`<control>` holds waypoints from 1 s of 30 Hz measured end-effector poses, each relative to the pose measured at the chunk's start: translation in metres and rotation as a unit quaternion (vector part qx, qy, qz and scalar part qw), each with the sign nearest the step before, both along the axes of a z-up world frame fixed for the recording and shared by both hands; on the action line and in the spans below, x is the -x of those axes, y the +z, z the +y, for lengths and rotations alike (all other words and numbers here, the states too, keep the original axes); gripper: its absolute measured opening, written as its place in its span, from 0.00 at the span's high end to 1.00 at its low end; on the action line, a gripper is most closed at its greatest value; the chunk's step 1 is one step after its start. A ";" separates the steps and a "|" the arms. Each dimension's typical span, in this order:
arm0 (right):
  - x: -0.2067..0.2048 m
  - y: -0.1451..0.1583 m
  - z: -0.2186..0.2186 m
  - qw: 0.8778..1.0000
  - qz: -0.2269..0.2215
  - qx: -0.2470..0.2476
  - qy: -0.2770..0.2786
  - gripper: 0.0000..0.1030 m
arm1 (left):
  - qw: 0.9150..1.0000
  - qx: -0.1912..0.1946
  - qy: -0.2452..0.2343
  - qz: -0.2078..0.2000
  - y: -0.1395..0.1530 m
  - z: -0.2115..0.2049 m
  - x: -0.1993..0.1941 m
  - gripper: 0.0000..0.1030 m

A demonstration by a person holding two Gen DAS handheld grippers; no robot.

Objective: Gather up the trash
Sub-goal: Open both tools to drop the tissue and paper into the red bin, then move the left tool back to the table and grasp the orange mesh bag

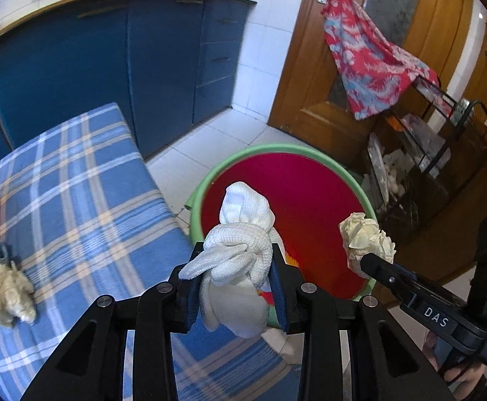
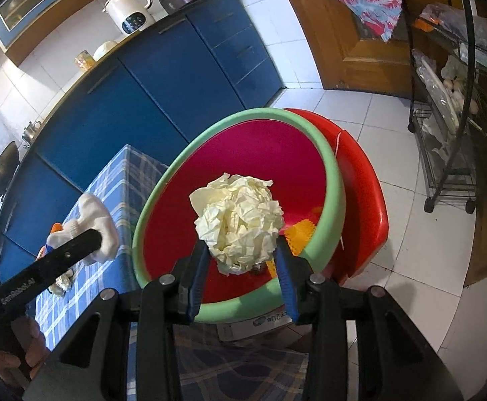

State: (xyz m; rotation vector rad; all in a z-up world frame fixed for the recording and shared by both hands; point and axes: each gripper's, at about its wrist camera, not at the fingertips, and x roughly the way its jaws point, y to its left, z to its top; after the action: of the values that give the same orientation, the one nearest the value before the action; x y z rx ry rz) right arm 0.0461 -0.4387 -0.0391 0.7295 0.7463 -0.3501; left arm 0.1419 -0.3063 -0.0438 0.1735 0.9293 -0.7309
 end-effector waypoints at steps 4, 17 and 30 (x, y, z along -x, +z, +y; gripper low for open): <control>-0.001 -0.002 -0.002 1.000 0.002 0.005 0.000 0.57 | 1.000 -0.004 -0.007 0.008 -0.006 -0.008 -0.002 0.54; -0.004 -0.002 -0.001 1.000 0.003 0.003 0.000 0.50 | 1.000 -0.012 0.017 0.008 -0.003 0.003 -0.011 0.47; -0.012 0.022 0.025 1.000 -0.015 0.013 0.019 0.49 | 0.996 0.001 0.082 -0.023 0.026 0.063 -0.027 0.47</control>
State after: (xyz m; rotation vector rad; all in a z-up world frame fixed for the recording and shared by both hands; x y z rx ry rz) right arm 0.0586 -0.4133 -0.0171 0.6931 0.7248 -0.3128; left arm 0.1693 -0.2434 -0.0178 0.1100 0.8877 -0.5737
